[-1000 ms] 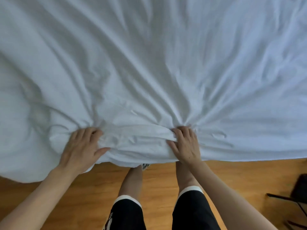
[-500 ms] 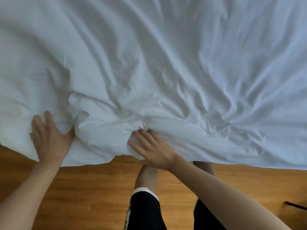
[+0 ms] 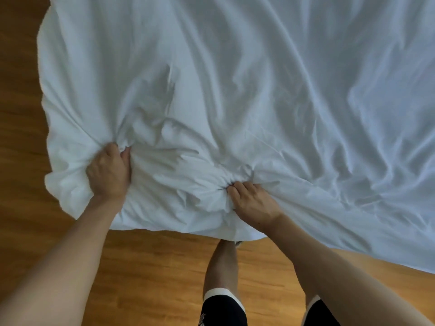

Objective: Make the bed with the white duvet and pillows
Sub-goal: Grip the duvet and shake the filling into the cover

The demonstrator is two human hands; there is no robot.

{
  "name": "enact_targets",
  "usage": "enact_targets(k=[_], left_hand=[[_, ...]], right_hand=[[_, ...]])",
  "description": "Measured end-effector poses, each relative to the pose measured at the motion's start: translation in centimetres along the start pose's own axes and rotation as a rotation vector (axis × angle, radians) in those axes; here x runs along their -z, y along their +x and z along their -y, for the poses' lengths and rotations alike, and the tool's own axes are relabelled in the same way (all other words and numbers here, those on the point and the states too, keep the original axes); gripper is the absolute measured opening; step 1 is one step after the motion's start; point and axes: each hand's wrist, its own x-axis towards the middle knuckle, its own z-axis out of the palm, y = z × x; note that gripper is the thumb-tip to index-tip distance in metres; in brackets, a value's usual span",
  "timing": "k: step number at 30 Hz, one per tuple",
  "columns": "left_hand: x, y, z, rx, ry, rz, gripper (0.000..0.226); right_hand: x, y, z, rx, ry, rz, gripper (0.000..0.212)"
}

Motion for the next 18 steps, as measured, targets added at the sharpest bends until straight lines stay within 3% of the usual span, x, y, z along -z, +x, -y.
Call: enact_targets(k=[2, 5, 8, 9, 10, 12, 13, 15, 18], left_hand=[[1.5, 0.3, 1.5, -0.127, -0.021, 0.012, 0.037], [4.3, 0.2, 6.5, -0.112, -0.041, 0.010, 0.035], [0.5, -0.3, 17.2, -0.029, 0.017, 0.113, 0.047], [-1.9, -0.8, 20.7, -0.033, 0.042, 0.167, 0.056], [-3.2, -1.2, 22.4, -0.044, 0.024, 0.173, 0.060], [-1.9, -2.0, 19.5, 0.112, 0.057, 0.209, 0.056], [1.0, -2.4, 14.9, 0.212, 0.050, 0.192, 0.054], [5.0, -3.1, 7.6, 0.176, 0.032, 0.089, 0.050], [6.7, -3.8, 1.3, -0.120, -0.052, 0.002, 0.049]], right_hand=[[0.7, -0.6, 0.9, 0.032, 0.065, -0.020, 0.026], [2.4, -2.4, 4.1, 0.090, 0.165, -0.029, 0.037], [3.3, -2.9, 6.9, 0.126, 0.214, -0.062, 0.021], [3.0, -2.8, 7.5, 0.128, 0.203, 0.007, 0.024], [2.6, -2.6, 8.0, 0.125, 0.151, 0.123, 0.042], [1.5, -2.5, 8.2, 0.150, 0.000, 0.396, 0.088], [1.2, -2.3, 8.1, 0.162, -0.042, 0.447, 0.095], [1.2, -1.7, 7.7, 0.167, -0.008, 0.320, 0.085], [2.1, -0.5, 5.9, -0.036, 0.088, -0.021, 0.063]])
